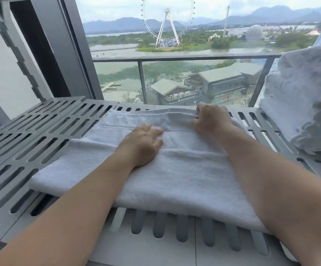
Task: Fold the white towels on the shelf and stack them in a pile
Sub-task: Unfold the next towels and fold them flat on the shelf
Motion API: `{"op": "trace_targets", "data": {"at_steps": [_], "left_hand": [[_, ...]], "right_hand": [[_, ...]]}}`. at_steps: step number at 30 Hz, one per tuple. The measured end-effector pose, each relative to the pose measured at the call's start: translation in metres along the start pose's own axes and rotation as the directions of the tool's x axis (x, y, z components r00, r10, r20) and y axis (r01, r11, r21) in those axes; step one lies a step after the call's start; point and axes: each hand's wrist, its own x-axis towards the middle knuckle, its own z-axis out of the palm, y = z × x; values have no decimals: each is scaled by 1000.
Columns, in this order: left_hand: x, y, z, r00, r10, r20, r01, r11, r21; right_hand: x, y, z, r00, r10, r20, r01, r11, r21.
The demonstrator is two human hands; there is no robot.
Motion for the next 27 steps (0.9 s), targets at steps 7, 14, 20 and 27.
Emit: {"op": "trace_targets", "data": {"at_steps": [7,14,20,27], "left_hand": [[-13,6,-9,922,-75,-380,102,993,51],[-30,-7,-44,835,162,-526,-30,967,251],[-70,-26,-61,810,238,-536,-68,946,318],[-129,-37,-53,728,238,-643,-33,949,314]], "right_hand": [[-54,-24,-51,827,-380,-414,374,922,-99],[-140,-32,-73,747,-464,-476,365,885,-290],[-185,-12,-87,884,-404,-234,306,880,-363],[-226,-25,-86,941,-77,-328,-25,955,-294]]}}
